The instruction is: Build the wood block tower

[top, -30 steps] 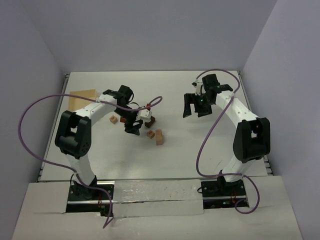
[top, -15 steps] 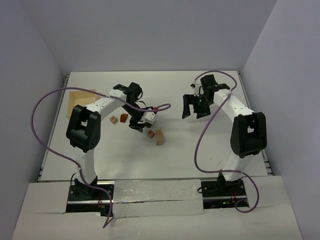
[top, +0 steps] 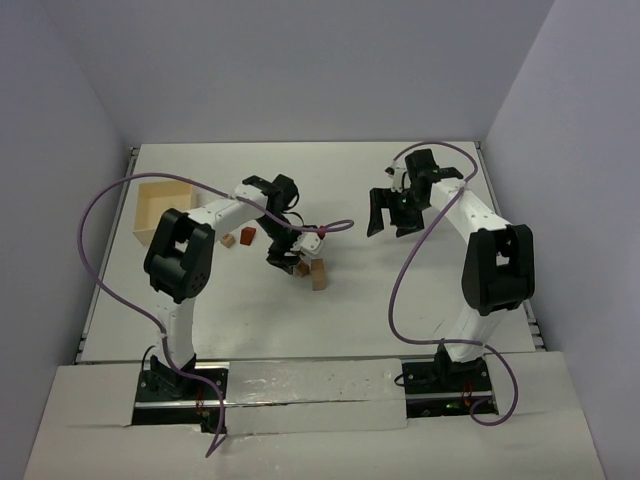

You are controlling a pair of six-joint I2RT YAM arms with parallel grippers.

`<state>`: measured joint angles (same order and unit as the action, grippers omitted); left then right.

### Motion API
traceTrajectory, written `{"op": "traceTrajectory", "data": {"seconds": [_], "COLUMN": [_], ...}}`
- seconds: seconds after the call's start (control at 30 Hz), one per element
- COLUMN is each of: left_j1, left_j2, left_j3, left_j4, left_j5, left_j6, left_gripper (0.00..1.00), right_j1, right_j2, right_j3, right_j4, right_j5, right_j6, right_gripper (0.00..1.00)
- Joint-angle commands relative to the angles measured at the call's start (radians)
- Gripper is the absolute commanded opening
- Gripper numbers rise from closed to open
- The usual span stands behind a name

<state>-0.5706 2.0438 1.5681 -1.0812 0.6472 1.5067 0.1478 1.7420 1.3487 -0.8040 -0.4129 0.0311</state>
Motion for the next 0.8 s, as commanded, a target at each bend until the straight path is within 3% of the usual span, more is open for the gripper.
{"op": "traceTrajectory", "data": {"seconds": [0.0,0.47,0.77], "left_j1": [-0.021,-0.041,-0.04], "left_j2": [0.009,0.028,-0.023], "left_j3": [0.005,-0.027,-0.11], "left_j4": [0.002,0.075,0.133], "left_j5": [0.027,0.011,-0.027], "left_j6": [0.005,-0.072,-0.136], "left_gripper": [0.72,0.61,0.41], "right_j1": [-0.016,-0.027,-0.028], "right_j2": [0.016,0.021,0.02], "right_j3": [0.01,0.007,-0.004], "right_j4": [0.002,-0.001,0.005], "right_j5": [-0.014,-0.013,-0.024], "right_j6": [-0.016,-0.019,-0.047], "right_gripper": [1.0,1.0,1.0]}}
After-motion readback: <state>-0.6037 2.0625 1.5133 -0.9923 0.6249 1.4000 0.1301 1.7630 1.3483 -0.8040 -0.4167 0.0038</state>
